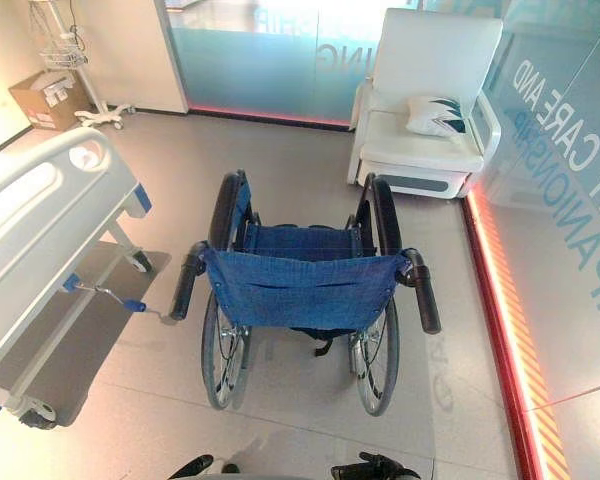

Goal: Push the wheelchair next to the bed

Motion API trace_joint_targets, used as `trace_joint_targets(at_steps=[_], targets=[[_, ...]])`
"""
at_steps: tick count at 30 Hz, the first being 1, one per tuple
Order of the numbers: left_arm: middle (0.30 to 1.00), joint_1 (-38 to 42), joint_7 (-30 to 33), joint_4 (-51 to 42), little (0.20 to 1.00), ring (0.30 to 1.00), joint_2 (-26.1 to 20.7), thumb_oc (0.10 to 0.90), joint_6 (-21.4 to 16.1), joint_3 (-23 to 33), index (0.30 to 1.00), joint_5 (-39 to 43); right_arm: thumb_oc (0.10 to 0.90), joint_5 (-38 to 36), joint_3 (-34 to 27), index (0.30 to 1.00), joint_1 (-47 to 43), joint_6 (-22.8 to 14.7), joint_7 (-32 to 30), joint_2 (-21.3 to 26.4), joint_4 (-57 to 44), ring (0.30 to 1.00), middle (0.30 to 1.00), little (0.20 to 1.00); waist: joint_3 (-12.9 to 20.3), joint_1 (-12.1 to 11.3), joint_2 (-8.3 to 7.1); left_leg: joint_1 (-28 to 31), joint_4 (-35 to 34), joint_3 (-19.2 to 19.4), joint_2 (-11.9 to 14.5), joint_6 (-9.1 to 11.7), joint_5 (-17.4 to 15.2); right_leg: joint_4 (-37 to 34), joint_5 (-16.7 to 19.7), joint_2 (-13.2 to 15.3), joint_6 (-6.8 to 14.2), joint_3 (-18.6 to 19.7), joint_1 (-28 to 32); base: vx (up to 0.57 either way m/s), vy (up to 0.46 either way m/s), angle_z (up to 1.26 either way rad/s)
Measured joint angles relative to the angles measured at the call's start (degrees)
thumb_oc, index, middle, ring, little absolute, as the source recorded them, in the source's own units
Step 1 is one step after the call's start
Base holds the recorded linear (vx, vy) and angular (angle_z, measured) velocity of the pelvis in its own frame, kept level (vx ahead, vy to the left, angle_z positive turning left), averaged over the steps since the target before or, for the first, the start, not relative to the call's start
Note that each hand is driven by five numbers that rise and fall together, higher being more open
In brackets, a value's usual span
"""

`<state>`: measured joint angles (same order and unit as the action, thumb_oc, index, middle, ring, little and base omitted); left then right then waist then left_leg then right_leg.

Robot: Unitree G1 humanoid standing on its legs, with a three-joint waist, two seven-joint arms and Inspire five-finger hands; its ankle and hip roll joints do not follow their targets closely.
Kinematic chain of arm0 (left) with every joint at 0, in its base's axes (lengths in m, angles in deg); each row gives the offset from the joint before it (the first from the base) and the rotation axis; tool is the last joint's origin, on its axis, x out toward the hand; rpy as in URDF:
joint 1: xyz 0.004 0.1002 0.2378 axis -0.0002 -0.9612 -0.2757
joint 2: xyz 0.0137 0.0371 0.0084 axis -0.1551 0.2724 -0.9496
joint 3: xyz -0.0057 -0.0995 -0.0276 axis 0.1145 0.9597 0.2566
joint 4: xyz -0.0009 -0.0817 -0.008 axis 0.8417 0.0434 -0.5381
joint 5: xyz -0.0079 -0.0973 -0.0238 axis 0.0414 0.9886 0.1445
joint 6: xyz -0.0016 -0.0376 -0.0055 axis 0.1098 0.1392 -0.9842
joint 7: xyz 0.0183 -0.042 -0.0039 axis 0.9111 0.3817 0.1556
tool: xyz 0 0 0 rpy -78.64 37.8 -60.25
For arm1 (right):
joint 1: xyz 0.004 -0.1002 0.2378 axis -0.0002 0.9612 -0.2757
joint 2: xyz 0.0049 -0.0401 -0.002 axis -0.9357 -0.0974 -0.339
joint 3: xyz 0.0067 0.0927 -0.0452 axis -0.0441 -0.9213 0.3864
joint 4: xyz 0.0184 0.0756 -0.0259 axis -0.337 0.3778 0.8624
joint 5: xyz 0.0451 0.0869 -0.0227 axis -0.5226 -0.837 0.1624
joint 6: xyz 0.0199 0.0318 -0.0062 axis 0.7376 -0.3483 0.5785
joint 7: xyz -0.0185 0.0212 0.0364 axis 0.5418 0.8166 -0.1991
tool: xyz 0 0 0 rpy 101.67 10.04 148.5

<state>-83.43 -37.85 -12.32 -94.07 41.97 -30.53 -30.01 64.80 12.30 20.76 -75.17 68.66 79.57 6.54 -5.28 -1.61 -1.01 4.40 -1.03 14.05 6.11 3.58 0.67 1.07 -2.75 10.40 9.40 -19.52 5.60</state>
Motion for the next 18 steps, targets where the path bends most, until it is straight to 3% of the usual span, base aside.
trace_joint_targets(at_steps=[18], targets=[[0.9,-0.1,-1.7,0.1,0.9,0.9,-0.1,0.8,1.2,1.3,0.9,0.2,0.8,0.0,-1.4,0.9,0.3,0.0,0.0,-0.4,0.7,0.9,0.9,0.9,0.0,0.1,-0.37,2.1,-1.7,0.3,-0.2,0.1,0.1,-1.1,0.1,-0.1,0.2,0.0,1.7,0.0,0.0,-0.01]])
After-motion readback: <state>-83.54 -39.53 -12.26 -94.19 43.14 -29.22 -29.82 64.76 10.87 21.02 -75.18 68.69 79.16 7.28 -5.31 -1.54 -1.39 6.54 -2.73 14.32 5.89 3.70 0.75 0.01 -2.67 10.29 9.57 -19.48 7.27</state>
